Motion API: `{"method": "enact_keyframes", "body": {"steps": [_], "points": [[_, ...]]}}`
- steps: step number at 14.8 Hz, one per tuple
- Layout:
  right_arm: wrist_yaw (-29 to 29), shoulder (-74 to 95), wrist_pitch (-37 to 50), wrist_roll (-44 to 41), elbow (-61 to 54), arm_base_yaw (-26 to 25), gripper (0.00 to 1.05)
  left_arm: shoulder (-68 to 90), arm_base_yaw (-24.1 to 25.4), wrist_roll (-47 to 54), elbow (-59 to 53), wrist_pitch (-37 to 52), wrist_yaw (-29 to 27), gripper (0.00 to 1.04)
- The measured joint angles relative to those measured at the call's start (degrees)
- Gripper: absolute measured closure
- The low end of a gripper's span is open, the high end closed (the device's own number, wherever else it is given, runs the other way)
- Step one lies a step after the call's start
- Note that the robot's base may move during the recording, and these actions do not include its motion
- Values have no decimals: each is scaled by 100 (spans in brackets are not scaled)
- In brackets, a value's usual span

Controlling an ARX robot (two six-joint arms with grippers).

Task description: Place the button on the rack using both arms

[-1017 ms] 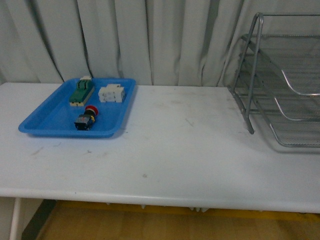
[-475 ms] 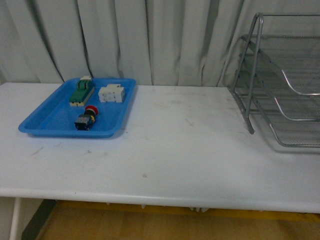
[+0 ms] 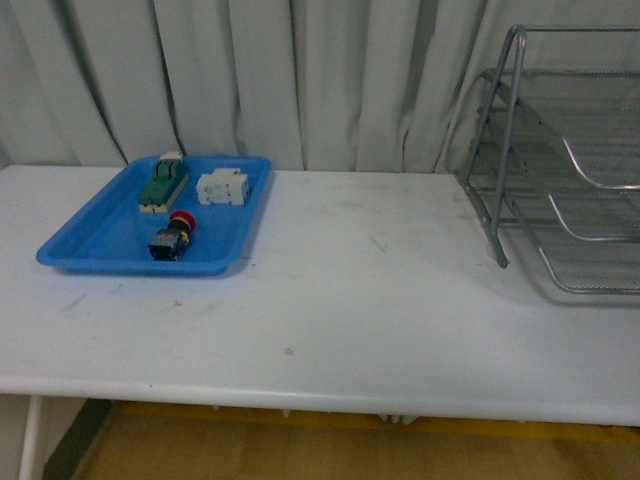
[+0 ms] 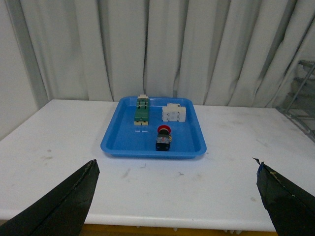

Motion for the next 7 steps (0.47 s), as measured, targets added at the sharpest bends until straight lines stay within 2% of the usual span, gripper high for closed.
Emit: {"method": "enact_keyframes", "body": {"steps": [2,4,7], "points": [[-15,22,4,-57,61,0,10,0,0,0,0,0,0,7],[-13,94,11,-142,203,-4,29,0,0,0,0,0,0,7],[-11,170,11,-199,343,-15,68,0,0,0,0,0,0,7]]}}
